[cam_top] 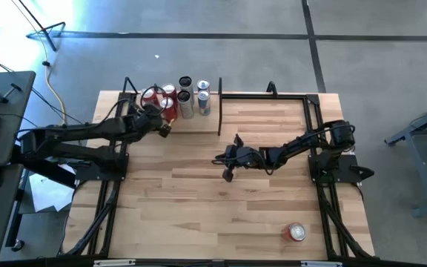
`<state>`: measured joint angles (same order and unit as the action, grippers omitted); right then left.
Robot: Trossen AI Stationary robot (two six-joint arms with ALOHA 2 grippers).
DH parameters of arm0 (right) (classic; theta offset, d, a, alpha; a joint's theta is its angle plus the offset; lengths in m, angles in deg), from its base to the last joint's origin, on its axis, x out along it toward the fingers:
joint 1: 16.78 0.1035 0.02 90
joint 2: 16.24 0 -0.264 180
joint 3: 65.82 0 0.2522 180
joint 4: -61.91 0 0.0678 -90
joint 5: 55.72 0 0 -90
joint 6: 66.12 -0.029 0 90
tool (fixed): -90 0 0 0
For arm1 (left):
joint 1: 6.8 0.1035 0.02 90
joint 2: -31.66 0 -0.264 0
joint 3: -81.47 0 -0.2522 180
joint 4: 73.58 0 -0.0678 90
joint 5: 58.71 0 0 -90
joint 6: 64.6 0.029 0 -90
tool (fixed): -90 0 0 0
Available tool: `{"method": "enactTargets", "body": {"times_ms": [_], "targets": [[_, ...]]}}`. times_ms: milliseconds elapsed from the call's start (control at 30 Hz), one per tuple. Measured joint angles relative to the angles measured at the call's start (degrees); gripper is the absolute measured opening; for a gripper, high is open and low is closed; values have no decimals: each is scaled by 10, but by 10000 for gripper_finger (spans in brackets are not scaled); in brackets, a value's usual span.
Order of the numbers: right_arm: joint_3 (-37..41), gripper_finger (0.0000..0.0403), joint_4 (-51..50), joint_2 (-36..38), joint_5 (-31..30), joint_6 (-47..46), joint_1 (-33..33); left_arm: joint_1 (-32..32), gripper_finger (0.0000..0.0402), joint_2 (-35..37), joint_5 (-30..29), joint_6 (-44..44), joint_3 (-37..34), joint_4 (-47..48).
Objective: Place canned beverage on shelf
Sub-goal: Put the red soda can on the shelf aligned with the other red soda can
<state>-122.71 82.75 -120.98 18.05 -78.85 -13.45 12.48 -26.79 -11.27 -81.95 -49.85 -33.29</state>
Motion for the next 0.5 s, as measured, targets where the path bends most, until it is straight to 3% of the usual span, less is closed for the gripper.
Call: {"method": "enactTargets", "body": {"times_ms": [167,300,500], "targets": [[0,0,-40,37,0,27,31,-66,0,57,-7,-20,0,12],[-1,0,-142,107,0,19,70,-146,0,78,-48,-21,0,10],[-89,0,-475,200,-35,-77,151,-268,0,77,-120,-31,0,-1]]}}
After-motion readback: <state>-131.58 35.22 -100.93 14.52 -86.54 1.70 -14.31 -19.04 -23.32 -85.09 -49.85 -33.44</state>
